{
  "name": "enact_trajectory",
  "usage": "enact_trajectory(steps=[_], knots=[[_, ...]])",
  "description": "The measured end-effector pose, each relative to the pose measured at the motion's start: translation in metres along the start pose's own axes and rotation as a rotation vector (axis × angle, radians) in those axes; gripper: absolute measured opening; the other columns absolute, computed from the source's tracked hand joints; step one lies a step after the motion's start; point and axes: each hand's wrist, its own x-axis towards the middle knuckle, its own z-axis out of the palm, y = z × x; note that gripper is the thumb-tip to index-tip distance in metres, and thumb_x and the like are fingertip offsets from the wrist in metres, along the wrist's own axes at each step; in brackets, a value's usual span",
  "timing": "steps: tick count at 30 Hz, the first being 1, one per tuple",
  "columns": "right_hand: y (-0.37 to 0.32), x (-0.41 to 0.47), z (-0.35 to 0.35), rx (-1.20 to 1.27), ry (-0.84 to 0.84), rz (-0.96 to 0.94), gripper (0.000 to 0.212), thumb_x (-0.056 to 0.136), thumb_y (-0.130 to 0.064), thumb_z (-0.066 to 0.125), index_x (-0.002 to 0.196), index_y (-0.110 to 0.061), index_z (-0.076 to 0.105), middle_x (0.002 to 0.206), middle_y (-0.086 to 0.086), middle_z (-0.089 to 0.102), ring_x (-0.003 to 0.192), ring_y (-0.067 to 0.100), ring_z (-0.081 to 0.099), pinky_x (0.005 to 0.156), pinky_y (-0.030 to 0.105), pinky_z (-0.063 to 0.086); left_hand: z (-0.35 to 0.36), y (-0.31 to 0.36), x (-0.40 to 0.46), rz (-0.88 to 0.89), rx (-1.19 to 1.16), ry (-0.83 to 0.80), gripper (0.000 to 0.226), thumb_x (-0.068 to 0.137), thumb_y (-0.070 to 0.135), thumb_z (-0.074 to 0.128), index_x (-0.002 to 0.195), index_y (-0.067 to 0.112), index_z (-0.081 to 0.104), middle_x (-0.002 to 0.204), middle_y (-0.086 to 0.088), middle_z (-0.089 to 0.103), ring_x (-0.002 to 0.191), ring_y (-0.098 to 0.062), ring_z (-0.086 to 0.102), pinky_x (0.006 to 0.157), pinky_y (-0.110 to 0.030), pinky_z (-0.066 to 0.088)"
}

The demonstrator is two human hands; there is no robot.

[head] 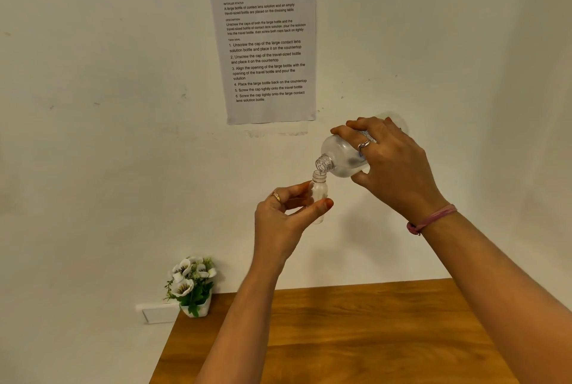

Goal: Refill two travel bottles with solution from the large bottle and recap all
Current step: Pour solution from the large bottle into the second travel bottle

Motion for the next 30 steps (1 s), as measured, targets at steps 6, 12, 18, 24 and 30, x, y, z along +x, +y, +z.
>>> enact_trajectory(steps=[6,12,18,24,30], knots=[[-0.0004,0.0001,0.0008,-0.003,-0.005,0.001,0.067,0.06,-0.012,0.085,0.122,-0.015,0.061,0.114,0.012,0.064,0.102,0.032,0.061,0.079,0.04,0.052,-0.0006,-0.0004,-0.0002,0.002,0.001,0.003,0.038,0.066,0.021,0.084,0.101,0.019,0.072,0.091,0.006,0.073,0.083,-0.002,0.068,0.065,-0.004,0.047],[-0.0003,-0.0004,0.0019,0.006,-0.003,0.003,0.066,0.06,-0.012,0.085,0.121,-0.014,0.061,0.114,0.012,0.064,0.101,0.032,0.061,0.079,0.04,0.052,0.0,0.0005,-0.0005,0.0,-0.011,0.005,0.038,0.065,0.02,0.085,0.101,0.017,0.072,0.091,0.005,0.073,0.082,-0.002,0.068,0.063,-0.003,0.046],[0.0003,0.0,0.0034,0.017,-0.009,0.004,0.068,0.059,-0.011,0.086,0.122,-0.014,0.06,0.114,0.013,0.063,0.102,0.033,0.061,0.079,0.041,0.052,0.0,0.0018,-0.001,0.004,-0.015,-0.003,0.034,0.065,0.021,0.085,0.096,0.024,0.071,0.091,0.006,0.073,0.082,-0.001,0.068,0.064,-0.004,0.047],[-0.0005,0.0005,0.0029,0.012,-0.003,0.001,0.067,0.06,-0.011,0.085,0.122,-0.015,0.06,0.114,0.012,0.063,0.102,0.032,0.061,0.079,0.04,0.052,0.001,0.0028,-0.002,0.004,-0.018,-0.012,0.033,0.065,0.022,0.084,0.093,0.028,0.069,0.091,0.006,0.073,0.082,-0.001,0.067,0.064,-0.004,0.047],[0.0005,-0.0003,0.0033,0.005,-0.011,0.003,0.066,0.06,-0.012,0.085,0.122,-0.013,0.06,0.115,0.014,0.063,0.103,0.033,0.061,0.082,0.042,0.051,0.0007,0.0026,-0.0017,0.001,-0.025,-0.008,0.032,0.065,0.022,0.084,0.092,0.031,0.069,0.089,0.01,0.072,0.082,0.0,0.067,0.063,-0.005,0.047]])
